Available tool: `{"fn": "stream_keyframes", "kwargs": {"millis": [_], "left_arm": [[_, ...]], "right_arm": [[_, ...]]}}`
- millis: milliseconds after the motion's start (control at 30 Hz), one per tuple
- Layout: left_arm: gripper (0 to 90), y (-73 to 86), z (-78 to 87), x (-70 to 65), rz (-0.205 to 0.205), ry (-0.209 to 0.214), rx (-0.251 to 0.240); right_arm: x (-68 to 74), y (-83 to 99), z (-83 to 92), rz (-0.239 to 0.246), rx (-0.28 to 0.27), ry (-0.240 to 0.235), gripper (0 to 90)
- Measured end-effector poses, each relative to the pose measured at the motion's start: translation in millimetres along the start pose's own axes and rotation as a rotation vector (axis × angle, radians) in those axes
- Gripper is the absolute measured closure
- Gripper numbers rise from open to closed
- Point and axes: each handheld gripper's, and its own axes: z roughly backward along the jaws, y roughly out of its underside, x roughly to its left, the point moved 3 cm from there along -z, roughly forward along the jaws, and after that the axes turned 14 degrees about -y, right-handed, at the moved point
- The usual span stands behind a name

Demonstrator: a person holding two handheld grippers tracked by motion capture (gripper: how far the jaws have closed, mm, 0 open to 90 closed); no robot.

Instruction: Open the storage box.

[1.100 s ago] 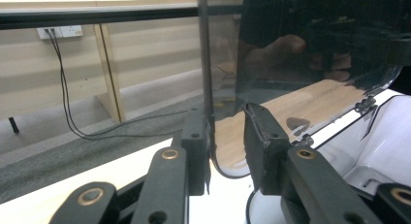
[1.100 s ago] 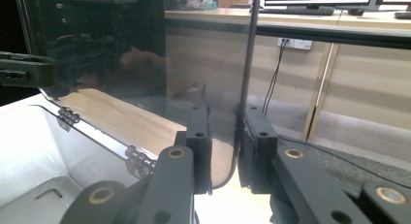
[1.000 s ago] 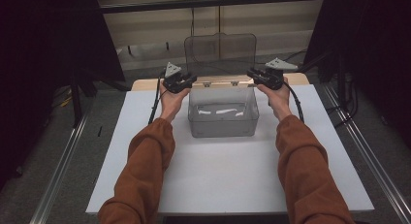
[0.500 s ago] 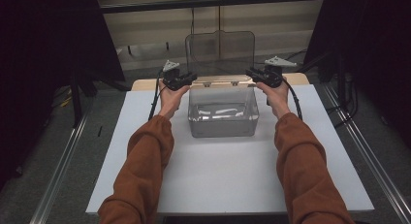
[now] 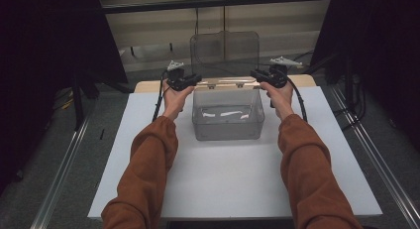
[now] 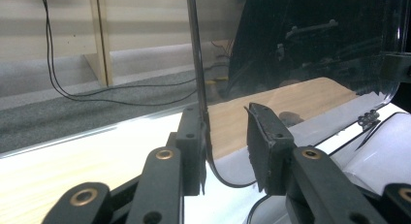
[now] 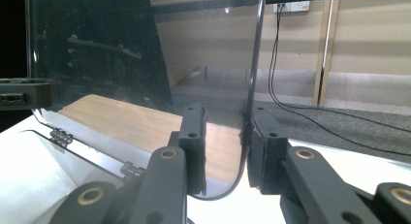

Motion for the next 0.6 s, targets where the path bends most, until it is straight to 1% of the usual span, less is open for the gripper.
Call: {"fn": "stream_keyframes", "kwargs": {"millis": [100, 167, 233, 267, 433, 467, 600], "left_arm": [[68.4, -0.6, 0.2, 0.0, 0.002, 0.001, 0.008], [68.4, -0.4, -0.3, 0.9, 0.010, 0.010, 0.011], [68.5, -0.9, -0.8, 1.1, 0.016, 0.012, 0.021], [68.4, -1.4, -1.4, 0.8, 0.018, 0.006, 0.022], [67.9, -1.4, -2.4, 1.9, 0.026, 0.012, 0.036], [67.4, -1.3, -2.9, 2.0, 0.019, 0.011, 0.036], [64.5, -0.8, -5.4, 0.2, 0.028, 0.003, 0.043]], "right_arm": [[-1.0, 0.4, -0.4, -0.009, -0.001, -0.004, 70.8], [-1.0, 0.6, -1.0, -0.005, 0.003, -0.001, 70.2], [-2.0, 0.8, -0.9, -0.021, 0.004, -0.011, 70.3], [-2.0, 0.7, -1.2, -0.024, 0.008, -0.006, 70.1], [-1.7, -0.7, -3.6, -0.037, 0.023, 0.012, 69.3], [-1.8, -0.8, -4.4, -0.040, 0.023, 0.014, 69.1], [-3.2, -0.1, -5.3, -0.072, 0.025, 0.011, 68.8]]}}
